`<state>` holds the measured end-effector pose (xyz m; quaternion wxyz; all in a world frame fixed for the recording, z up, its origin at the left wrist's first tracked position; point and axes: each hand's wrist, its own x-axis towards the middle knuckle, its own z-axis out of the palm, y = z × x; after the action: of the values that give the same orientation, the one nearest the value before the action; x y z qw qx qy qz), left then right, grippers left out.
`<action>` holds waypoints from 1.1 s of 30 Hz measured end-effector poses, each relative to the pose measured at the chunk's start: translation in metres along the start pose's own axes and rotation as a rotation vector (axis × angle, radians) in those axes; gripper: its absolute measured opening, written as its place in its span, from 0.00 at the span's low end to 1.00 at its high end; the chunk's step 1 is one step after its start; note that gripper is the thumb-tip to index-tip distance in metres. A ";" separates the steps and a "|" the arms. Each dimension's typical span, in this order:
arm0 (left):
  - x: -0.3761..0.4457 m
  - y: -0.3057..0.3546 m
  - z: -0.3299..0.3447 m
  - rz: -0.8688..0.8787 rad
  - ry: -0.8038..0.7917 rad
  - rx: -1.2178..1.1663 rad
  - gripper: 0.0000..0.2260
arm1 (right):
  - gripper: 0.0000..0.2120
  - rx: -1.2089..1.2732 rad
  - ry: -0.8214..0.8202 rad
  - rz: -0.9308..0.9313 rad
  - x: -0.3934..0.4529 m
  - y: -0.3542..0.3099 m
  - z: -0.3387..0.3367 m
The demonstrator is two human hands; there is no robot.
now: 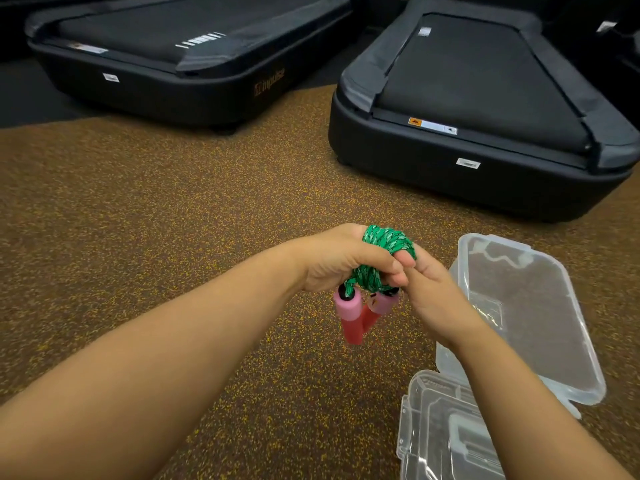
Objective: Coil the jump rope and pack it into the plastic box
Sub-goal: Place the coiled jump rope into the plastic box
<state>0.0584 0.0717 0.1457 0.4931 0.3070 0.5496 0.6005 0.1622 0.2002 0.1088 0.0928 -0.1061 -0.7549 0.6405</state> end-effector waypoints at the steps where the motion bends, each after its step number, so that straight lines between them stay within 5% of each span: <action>1: -0.001 0.000 -0.001 0.001 -0.003 0.030 0.09 | 0.10 -0.063 -0.010 -0.017 -0.001 -0.002 -0.001; 4: -0.003 0.000 -0.006 -0.018 0.025 0.101 0.08 | 0.08 -0.320 0.008 -0.128 -0.003 -0.006 -0.002; 9: -0.004 0.001 -0.014 -0.072 0.079 0.234 0.11 | 0.08 -0.363 0.107 -0.124 -0.011 0.002 0.000; 18: 0.017 -0.006 -0.003 -0.020 0.355 0.544 0.15 | 0.07 -0.143 0.179 0.044 -0.013 0.009 -0.001; 26: 0.019 0.012 0.009 -0.011 0.334 0.514 0.14 | 0.17 0.233 0.230 -0.011 -0.021 0.000 -0.005; 33: 0.029 0.025 0.033 0.039 0.296 0.458 0.14 | 0.14 0.249 0.262 -0.065 -0.032 -0.016 -0.026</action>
<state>0.0731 0.1125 0.1715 0.3132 0.3299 0.7313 0.5083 0.1994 0.2138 0.1286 0.2234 -0.1520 -0.6541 0.7065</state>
